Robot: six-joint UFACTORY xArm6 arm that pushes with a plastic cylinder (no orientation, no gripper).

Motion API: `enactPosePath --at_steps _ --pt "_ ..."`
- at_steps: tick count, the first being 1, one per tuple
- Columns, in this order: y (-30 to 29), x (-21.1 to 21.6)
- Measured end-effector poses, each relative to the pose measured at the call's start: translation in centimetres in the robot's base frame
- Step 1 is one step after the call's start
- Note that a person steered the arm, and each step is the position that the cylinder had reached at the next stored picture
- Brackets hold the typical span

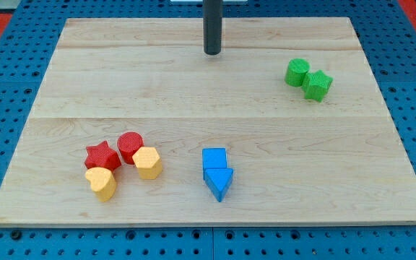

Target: Push yellow hexagon towards top right

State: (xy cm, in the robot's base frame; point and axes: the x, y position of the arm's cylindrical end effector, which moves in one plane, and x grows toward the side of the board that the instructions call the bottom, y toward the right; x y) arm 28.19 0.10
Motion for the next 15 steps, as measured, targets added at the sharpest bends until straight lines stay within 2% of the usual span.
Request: enactPosePath --at_steps 4,5,8,11,13,14,15 --pt "0.1 0.2" --pt "-0.4 1.7" --pt "-2.1 9.5" --pt "-2.1 20.3" --pt "-4.2 26.1" --pt "-6.1 29.0" --pt "-12.0 28.0"
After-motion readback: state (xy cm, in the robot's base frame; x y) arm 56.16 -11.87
